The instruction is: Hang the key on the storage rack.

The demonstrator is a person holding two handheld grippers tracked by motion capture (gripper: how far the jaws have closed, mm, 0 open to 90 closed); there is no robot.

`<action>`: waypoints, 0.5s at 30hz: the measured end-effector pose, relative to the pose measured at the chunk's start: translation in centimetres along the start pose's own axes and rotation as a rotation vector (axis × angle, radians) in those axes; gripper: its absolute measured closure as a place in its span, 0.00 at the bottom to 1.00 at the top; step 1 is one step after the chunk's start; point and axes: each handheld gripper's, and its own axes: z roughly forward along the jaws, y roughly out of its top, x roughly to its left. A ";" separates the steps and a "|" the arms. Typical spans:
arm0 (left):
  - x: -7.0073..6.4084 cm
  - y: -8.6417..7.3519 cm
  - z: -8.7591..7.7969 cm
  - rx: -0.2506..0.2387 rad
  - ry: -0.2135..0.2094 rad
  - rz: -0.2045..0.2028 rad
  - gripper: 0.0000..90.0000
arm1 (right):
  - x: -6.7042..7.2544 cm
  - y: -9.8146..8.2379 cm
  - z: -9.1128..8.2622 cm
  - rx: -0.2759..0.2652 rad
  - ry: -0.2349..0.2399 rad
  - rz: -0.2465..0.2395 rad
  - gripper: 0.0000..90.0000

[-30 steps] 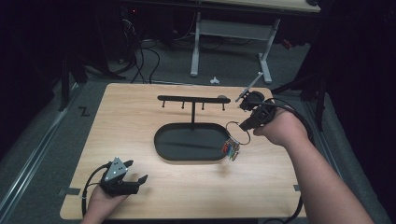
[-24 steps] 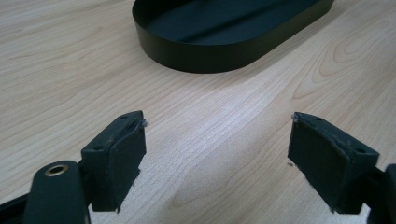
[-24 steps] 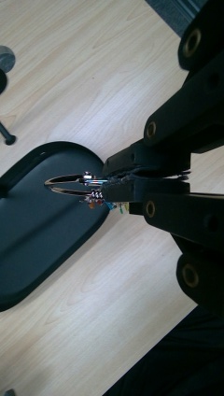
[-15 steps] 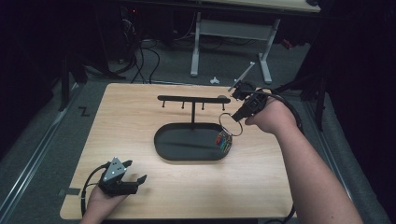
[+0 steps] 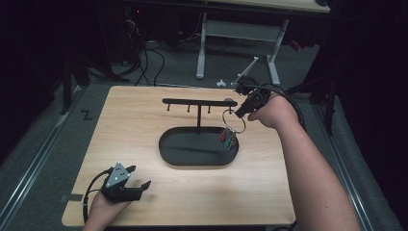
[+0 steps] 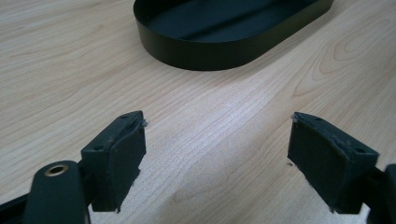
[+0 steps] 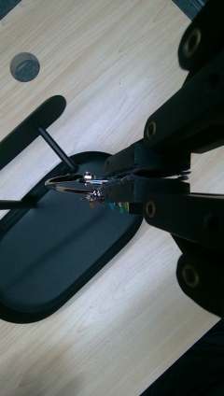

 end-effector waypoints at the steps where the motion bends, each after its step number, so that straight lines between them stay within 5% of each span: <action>1: 0.0 0.0 0.0 0.001 -0.001 -0.001 0.22 | -0.1 0.2 0.1 0.002 0.000 -0.002 0.97; 15: 0.0 0.0 0.0 0.000 -0.003 0.001 0.22 | -1.2 2.0 1.3 0.007 0.000 0.022 0.97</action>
